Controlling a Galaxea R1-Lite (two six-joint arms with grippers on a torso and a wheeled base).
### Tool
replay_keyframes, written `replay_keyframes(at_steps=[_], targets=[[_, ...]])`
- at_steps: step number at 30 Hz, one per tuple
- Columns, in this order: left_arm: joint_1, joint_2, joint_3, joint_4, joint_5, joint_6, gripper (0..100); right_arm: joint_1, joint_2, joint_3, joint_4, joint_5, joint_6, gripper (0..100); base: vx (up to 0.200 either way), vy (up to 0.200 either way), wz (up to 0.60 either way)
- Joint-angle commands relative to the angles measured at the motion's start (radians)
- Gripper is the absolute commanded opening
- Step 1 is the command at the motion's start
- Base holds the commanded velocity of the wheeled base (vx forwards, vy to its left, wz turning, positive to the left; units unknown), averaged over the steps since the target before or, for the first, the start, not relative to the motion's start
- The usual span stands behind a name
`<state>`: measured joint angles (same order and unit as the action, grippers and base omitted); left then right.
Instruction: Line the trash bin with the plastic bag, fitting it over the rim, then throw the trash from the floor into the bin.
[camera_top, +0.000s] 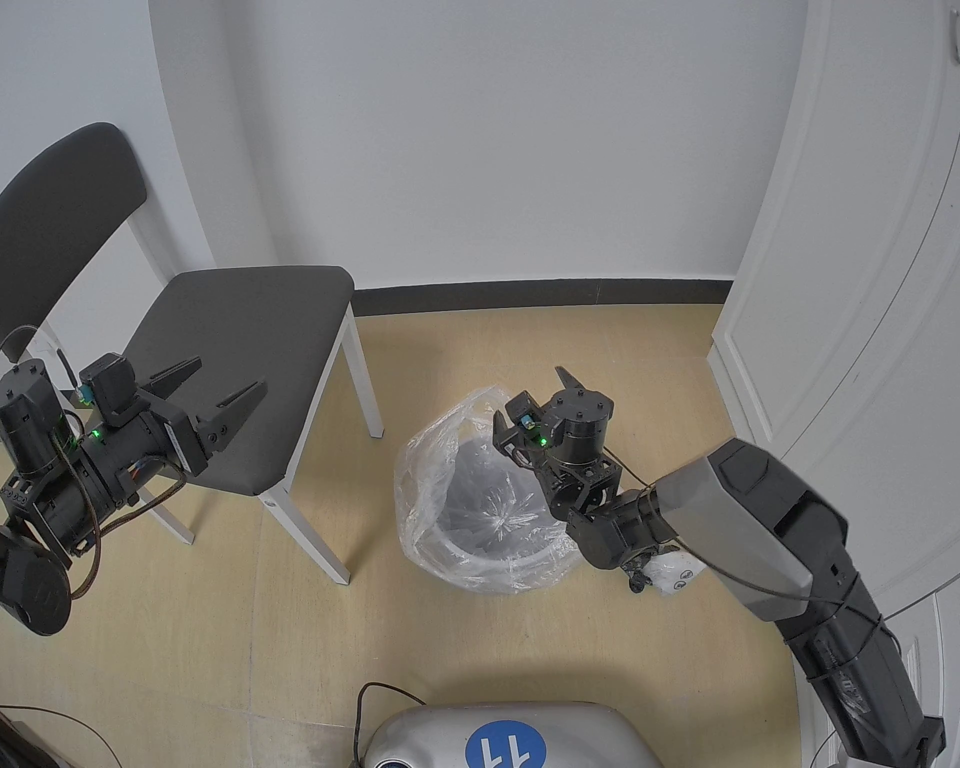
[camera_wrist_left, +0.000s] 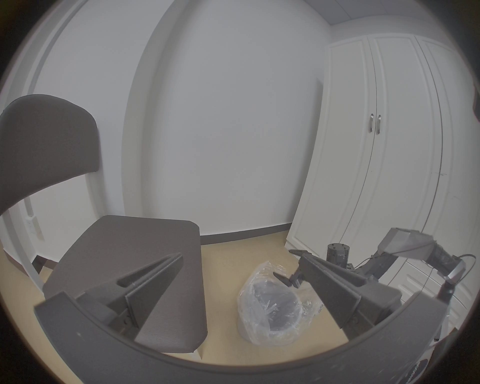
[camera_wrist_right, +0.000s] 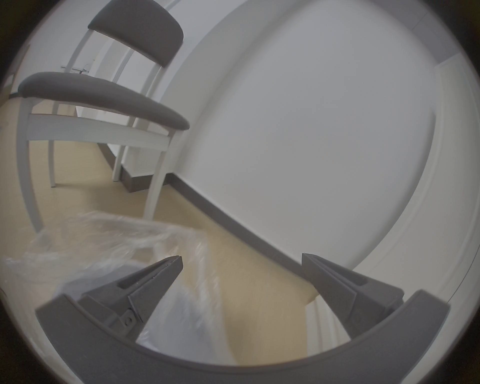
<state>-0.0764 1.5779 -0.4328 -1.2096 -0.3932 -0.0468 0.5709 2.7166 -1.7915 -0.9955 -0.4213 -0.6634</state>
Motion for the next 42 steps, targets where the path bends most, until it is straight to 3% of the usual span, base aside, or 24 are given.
replay_keyframes(at_steps=[1, 2, 3, 4, 7, 10, 15, 18, 20, 21, 24, 25, 34, 36, 42], targets=[[-0.049, 0.024, -0.030, 0.005, 0.000, -0.002, 100, -0.016, -0.313, 0.334, 0.183, 0.010, 0.278, 100, 0.000, 0.000, 0.00], [-0.065, 0.028, -0.040, 0.010, 0.002, -0.002, 100, -0.016, -0.342, 0.365, 0.221, 0.013, 0.344, 100, 0.000, 0.000, 0.00], [-0.065, 0.028, -0.040, 0.010, 0.002, -0.002, 100, -0.016, -0.342, 0.365, 0.221, 0.013, 0.344, 100, 0.000, 0.000, 0.00], [-0.111, 0.033, -0.046, 0.021, 0.005, -0.004, 100, -0.017, -0.385, 0.406, 0.267, 0.019, 0.443, 100, 0.000, 0.000, 0.00], [-0.198, 0.048, -0.052, 0.064, 0.010, -0.004, 100, -0.032, -0.423, 0.468, 0.276, 0.019, 0.518, 100, 0.000, 0.000, 0.00], [-0.344, 0.108, -0.124, 0.186, 0.103, -0.004, 100, -0.055, -0.471, 0.595, 0.255, 0.015, 0.545, 100, 0.000, 0.000, 0.00], [-0.436, 0.310, -0.314, 0.311, 0.284, 0.001, 100, -0.066, -0.498, 0.736, 0.170, 0.013, 0.645, 100, 0.000, 0.000, 0.00], [-0.442, 0.442, -0.454, 0.393, 0.352, 0.022, 100, -0.077, -0.480, 0.770, 0.149, 0.018, 0.693, 100, 0.000, 0.000, 0.00], [-0.441, 0.461, -0.474, 0.409, 0.359, 0.027, 100, -0.080, -0.472, 0.771, 0.147, 0.018, 0.700, 100, 0.000, 0.000, 0.00], [-0.441, 0.554, -0.590, 0.501, 0.404, 0.050, 100, -0.083, -0.406, 0.751, 0.138, 0.010, 0.746, 100, 0.000, 0.000, 0.00], [-0.438, 0.653, -0.712, 0.585, 0.445, 0.068, 100, -0.078, -0.330, 0.701, 0.092, 0.013, 0.791, 100, 0.000, 0.000, 0.00], [-0.438, 0.653, -0.712, 0.585, 0.445, 0.068, 100, -0.078, -0.330, 0.701, 0.092, 0.013, 0.791, 100, 0.000, 0.000, 0.00], [-0.390, 0.967, -1.158, 0.858, 0.508, 0.203, 100, -0.098, -0.210, 0.606, 0.094, -0.005, 0.771, 100, 0.000, 0.000, 0.00], [-0.382, 0.985, -1.184, 0.871, 0.516, 0.216, 100, -0.101, -0.199, 0.595, 0.090, -0.005, 0.771, 100, 0.000, 0.000, 0.00], [-0.355, 1.065, -1.294, 0.877, 0.645, 0.298, 100, -0.124, -0.127, 0.491, 0.089, -0.033, 0.775, 100, 0.000, 0.000, 0.00]])
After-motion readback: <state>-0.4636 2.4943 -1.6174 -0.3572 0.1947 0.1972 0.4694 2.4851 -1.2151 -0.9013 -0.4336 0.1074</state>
